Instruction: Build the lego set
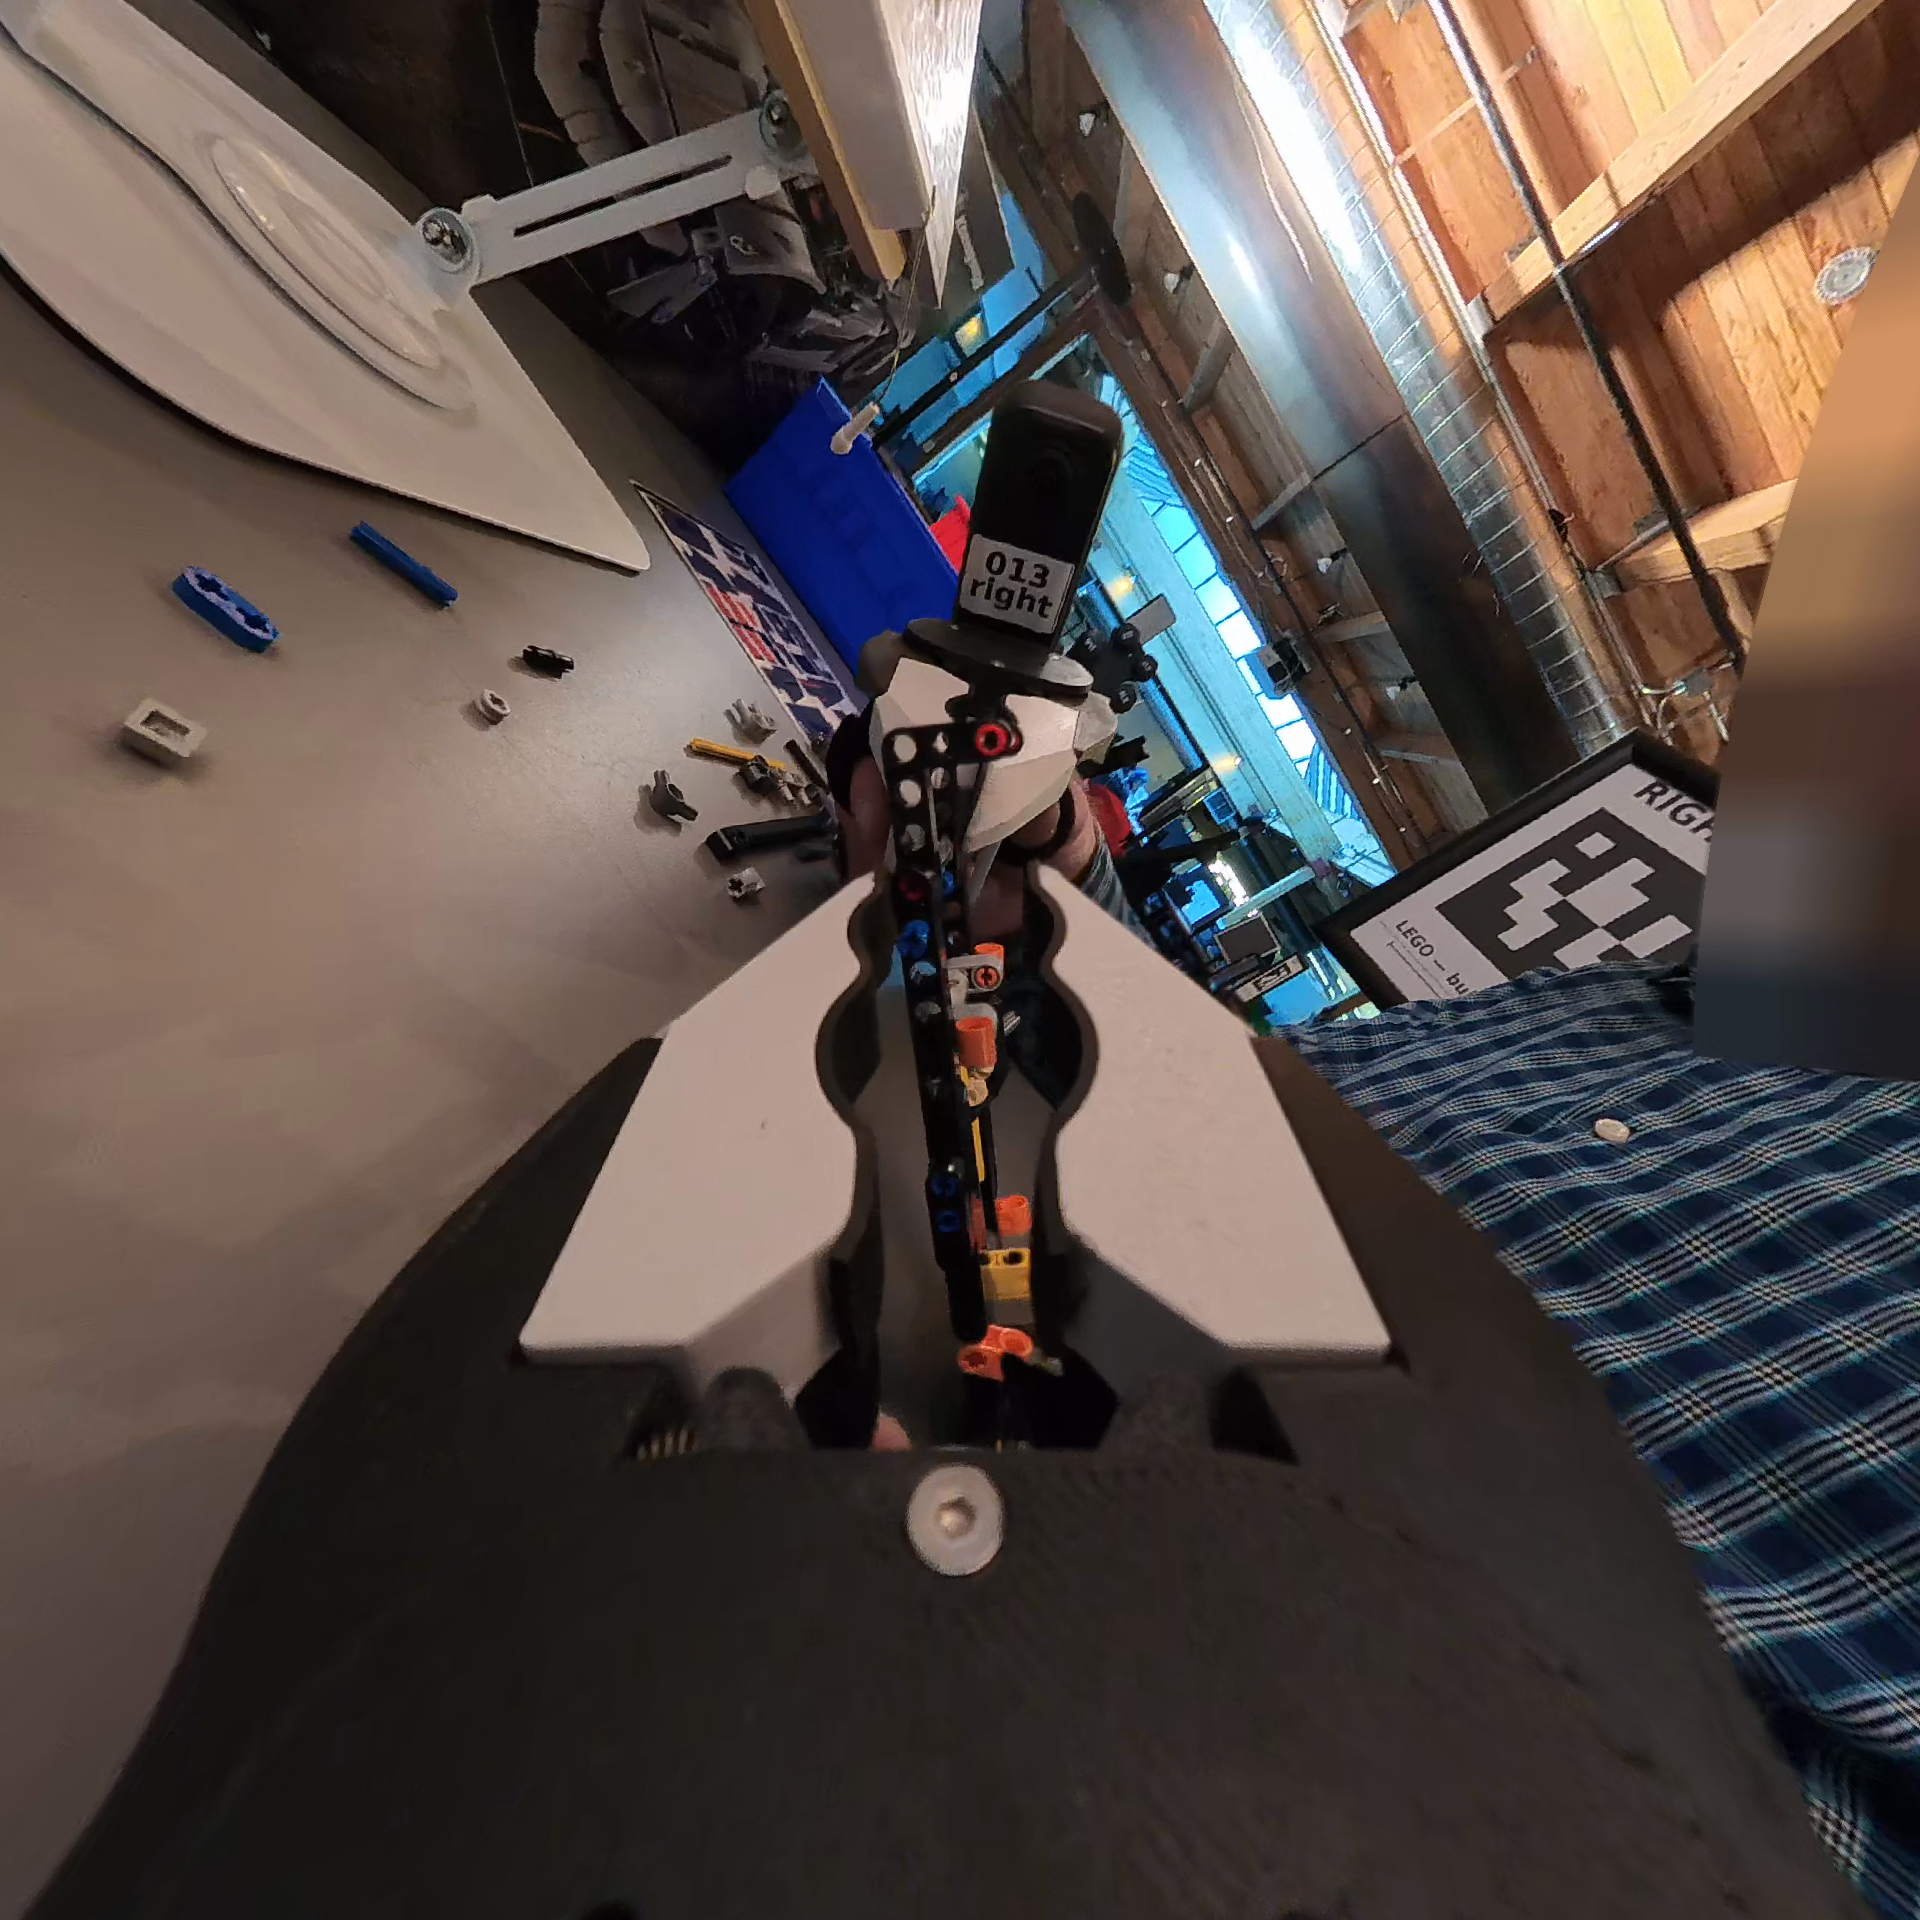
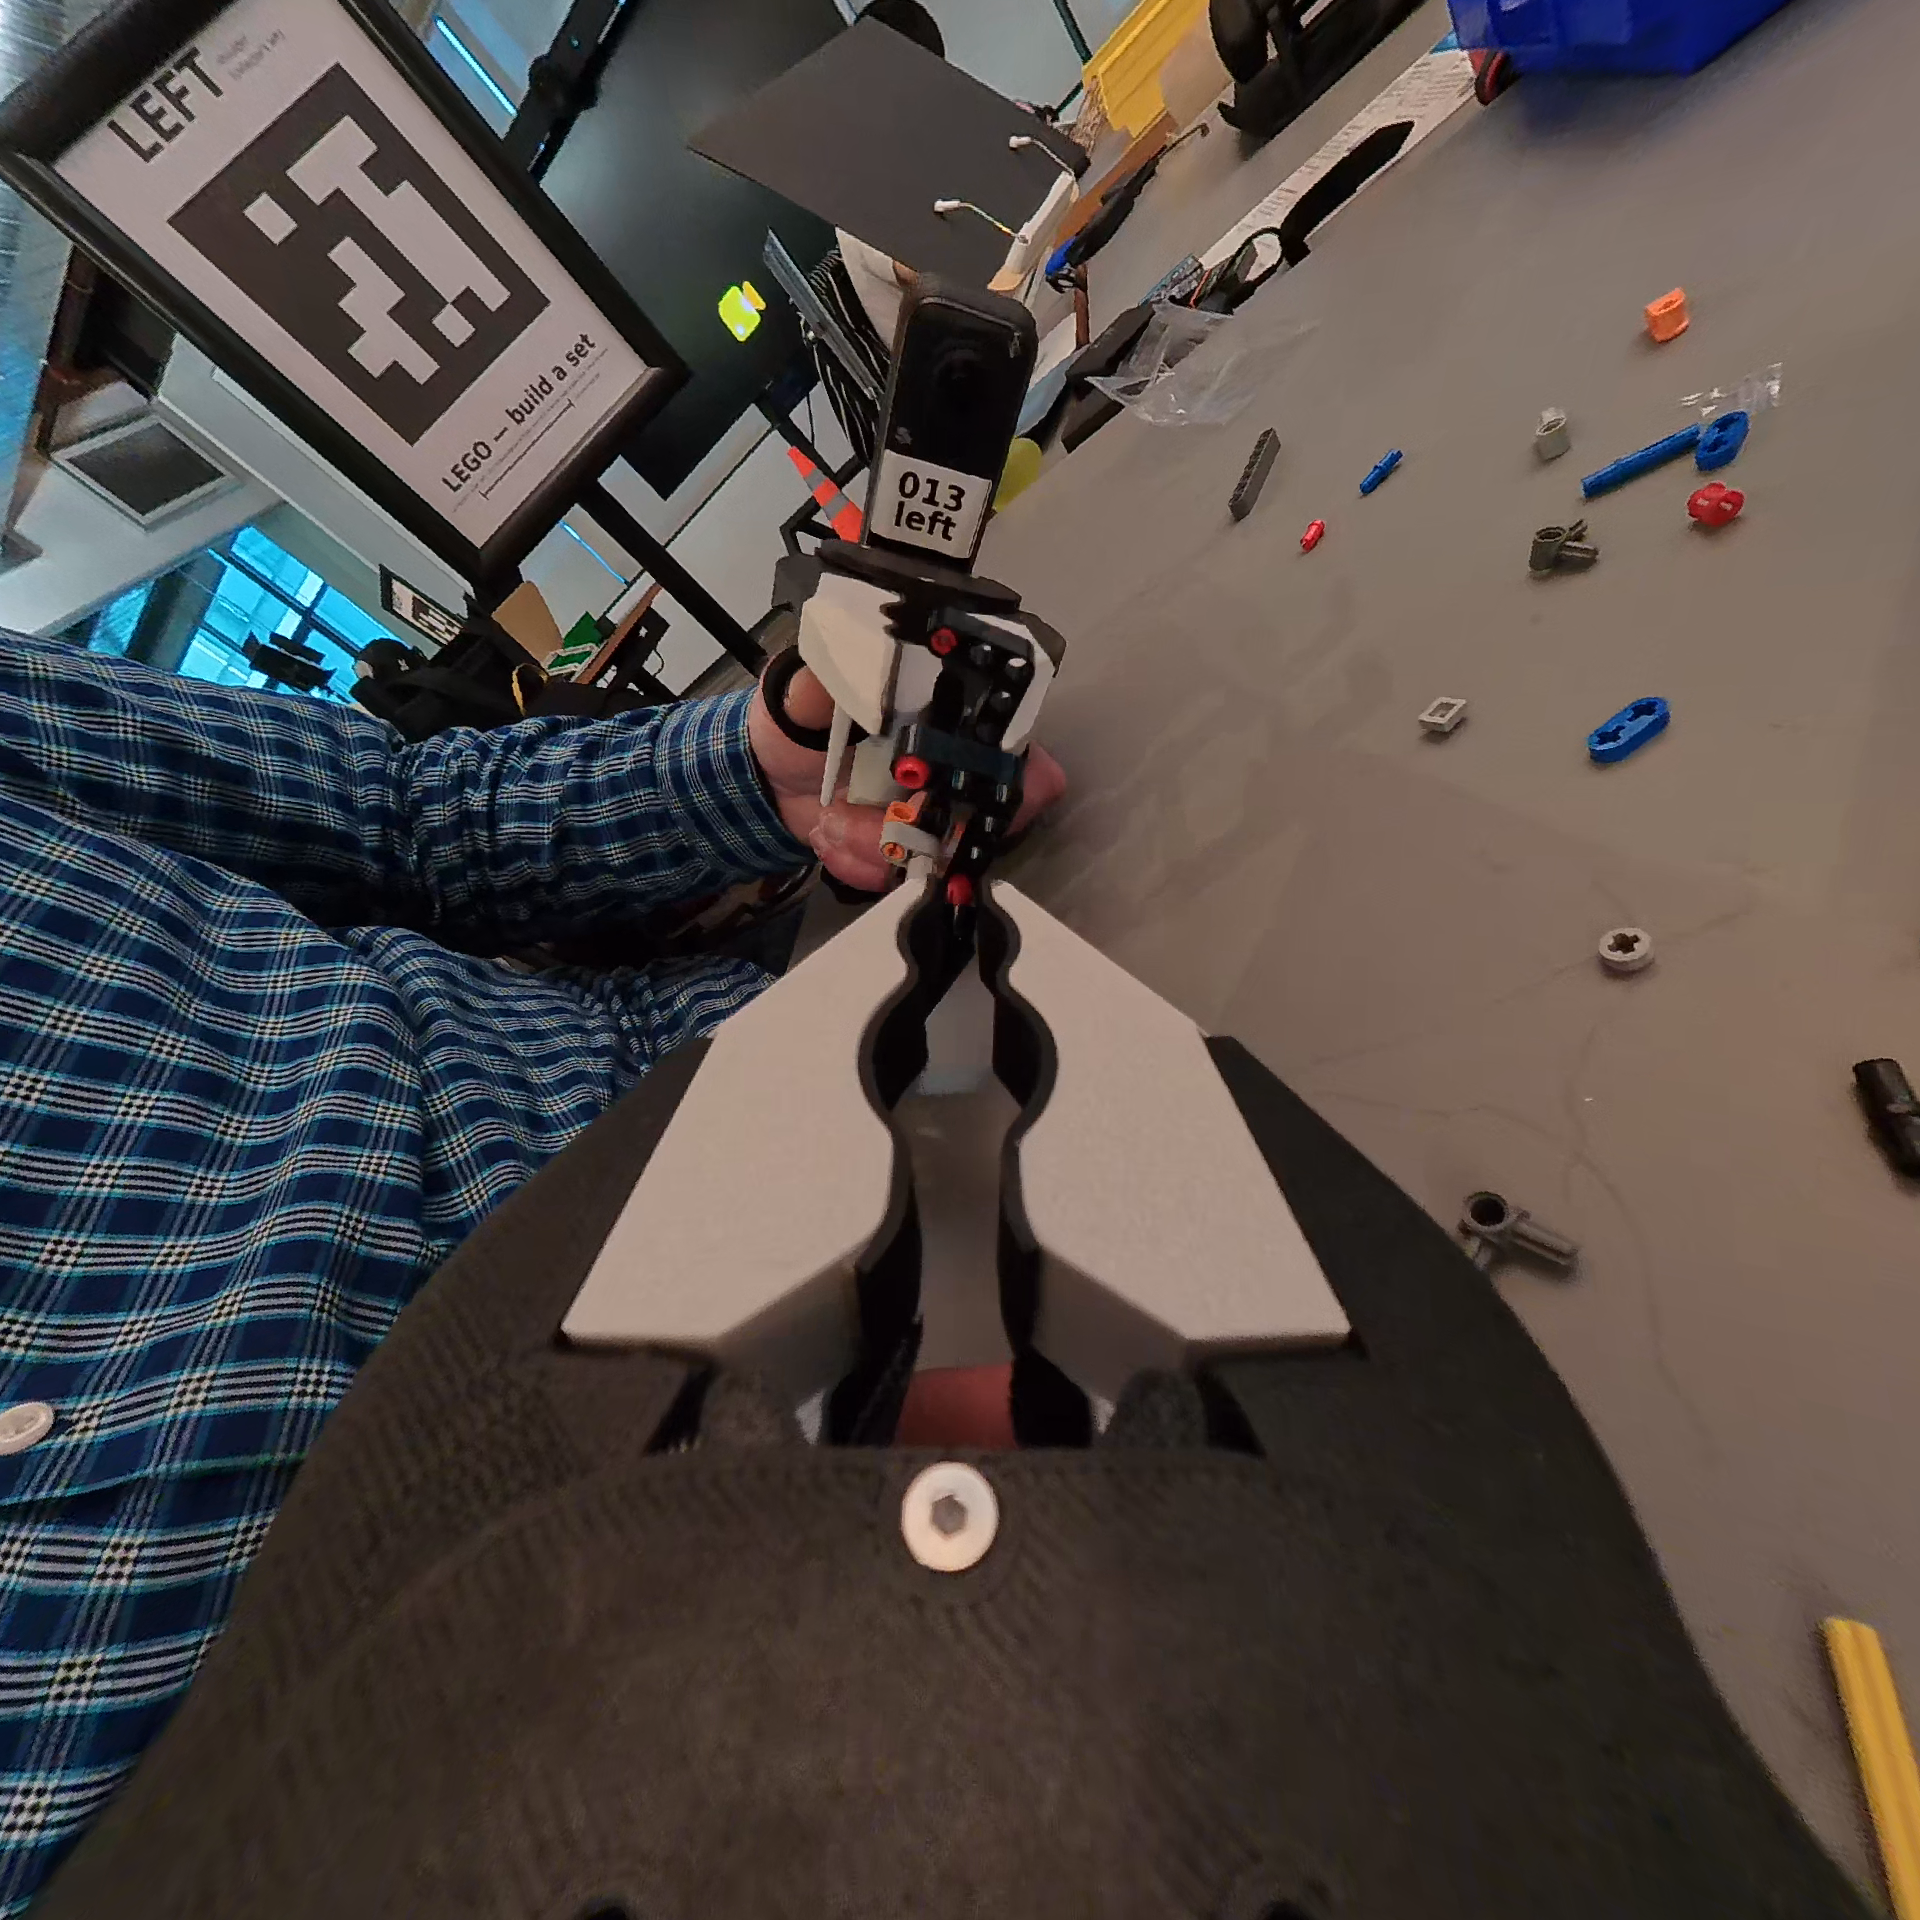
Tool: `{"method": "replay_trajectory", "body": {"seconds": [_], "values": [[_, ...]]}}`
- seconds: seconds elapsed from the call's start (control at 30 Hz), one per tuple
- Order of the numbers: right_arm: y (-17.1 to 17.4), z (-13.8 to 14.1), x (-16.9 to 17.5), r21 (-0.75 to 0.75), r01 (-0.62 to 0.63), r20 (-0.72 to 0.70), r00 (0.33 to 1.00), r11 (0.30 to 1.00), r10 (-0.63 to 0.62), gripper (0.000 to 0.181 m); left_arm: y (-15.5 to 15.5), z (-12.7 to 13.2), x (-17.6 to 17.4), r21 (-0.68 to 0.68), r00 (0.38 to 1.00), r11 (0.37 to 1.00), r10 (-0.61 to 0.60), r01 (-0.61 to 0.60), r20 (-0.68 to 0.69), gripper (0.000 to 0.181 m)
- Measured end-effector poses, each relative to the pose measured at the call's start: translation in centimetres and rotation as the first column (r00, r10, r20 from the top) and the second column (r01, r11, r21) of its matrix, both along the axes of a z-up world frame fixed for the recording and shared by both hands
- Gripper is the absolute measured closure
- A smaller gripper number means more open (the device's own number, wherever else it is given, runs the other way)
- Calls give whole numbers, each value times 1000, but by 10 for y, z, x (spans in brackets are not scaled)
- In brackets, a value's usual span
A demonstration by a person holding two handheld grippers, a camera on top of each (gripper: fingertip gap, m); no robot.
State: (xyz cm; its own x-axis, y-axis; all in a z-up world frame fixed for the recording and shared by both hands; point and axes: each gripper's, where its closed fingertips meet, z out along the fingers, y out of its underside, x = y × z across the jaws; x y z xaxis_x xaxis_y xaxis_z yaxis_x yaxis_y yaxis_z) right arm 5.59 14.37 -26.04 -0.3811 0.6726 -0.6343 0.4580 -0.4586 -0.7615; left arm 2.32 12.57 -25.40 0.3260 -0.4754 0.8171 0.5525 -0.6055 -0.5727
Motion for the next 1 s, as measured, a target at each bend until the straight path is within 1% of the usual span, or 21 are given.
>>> {"method": "replay_trajectory", "body": {"seconds": [0.1,0.27,0.43,0.57,0.73,1.0], "values": [[0,0,-1,-2,1,-1,1000,1000,-1,181,-1,-3,6,-4,999,1000,-21,21,-40,161],[-1,-2,-1,9,-2,5,1000,1000,2,180,0,-6,6,-8,998,1000,-6,5,-70,174],[4,-2,1,36,17,16,1000,999,-18,170,0,-6,5,-2,997,1000,7,-8,-81,175],[6,-6,4,93,17,42,999,995,-21,168,1,-5,3,4,997,1000,24,-24,-78,175],[-5,-13,5,110,-39,73,997,993,31,165,1,-3,2,12,998,1000,29,-28,-64,175],[-12,-12,3,88,-57,60,997,994,51,170,0,-2,2,14,998,1000,23,-22,-59,175]]}}
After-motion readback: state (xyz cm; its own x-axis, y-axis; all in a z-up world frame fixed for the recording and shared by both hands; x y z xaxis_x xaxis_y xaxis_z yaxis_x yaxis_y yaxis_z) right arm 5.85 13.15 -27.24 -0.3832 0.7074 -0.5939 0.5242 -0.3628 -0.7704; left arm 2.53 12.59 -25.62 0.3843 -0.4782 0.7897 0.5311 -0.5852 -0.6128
